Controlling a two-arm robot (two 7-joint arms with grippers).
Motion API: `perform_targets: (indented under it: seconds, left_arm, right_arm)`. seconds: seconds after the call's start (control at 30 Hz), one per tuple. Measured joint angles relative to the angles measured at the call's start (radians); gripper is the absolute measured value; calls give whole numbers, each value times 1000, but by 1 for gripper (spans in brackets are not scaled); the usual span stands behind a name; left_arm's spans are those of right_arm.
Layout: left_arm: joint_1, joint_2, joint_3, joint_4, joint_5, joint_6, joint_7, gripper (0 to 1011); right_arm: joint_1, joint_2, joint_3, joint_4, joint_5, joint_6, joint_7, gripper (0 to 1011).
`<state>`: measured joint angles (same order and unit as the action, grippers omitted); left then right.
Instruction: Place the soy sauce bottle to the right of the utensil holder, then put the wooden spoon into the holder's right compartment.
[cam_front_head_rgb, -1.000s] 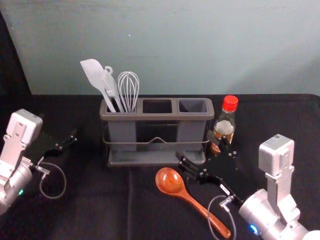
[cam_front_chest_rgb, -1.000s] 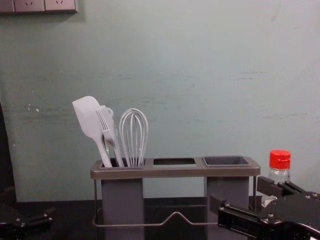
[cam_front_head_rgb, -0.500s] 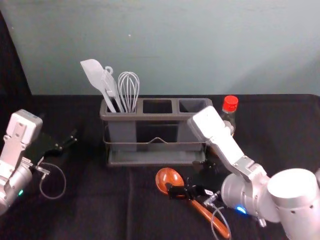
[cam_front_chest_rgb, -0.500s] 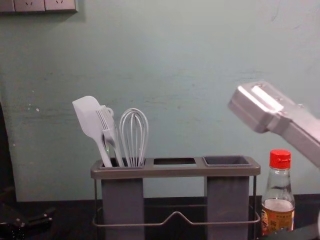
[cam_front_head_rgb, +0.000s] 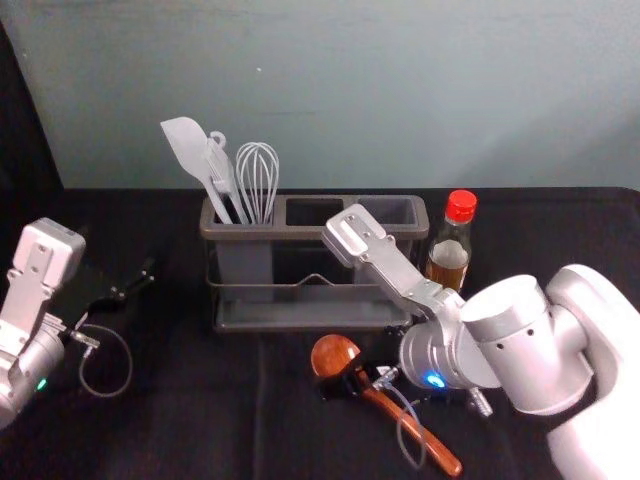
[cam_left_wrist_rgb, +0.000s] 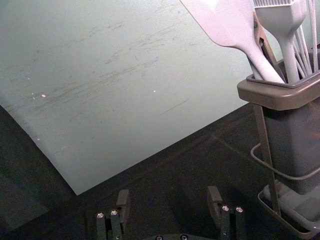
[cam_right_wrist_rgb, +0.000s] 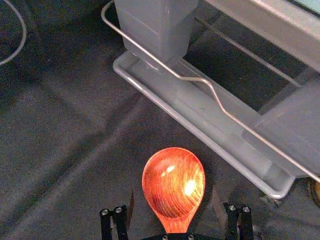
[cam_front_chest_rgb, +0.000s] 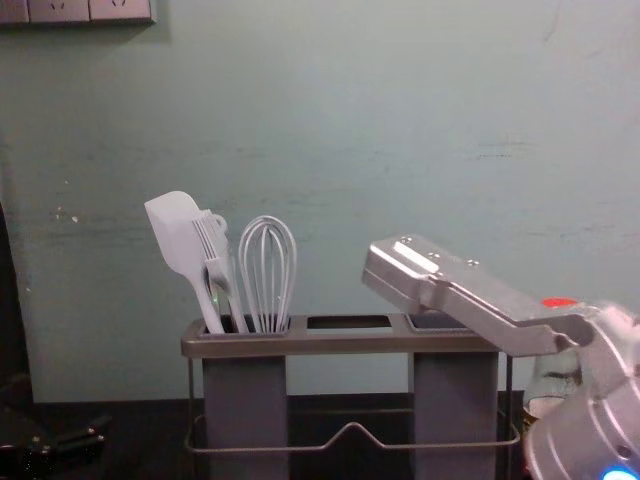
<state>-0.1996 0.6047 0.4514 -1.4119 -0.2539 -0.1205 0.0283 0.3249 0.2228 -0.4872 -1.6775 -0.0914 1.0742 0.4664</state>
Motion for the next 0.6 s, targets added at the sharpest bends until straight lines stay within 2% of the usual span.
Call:
perform_targets:
  seconds: [0.07, 0.23, 0.6]
  left_arm:
    - [0, 0, 0, 0, 0, 0, 0, 1011]
    - [0, 0, 0, 0, 0, 0, 0, 1012]
    - [0, 0, 0, 0, 0, 0, 0, 1011]
  right_arm:
    - [18, -19, -1, 39, -5, -1, 11, 1004]
    - [30, -37, -2, 73, -16, -11, 21, 1004]
    - [34, -61, 7, 104, -42, -25, 30, 1004]
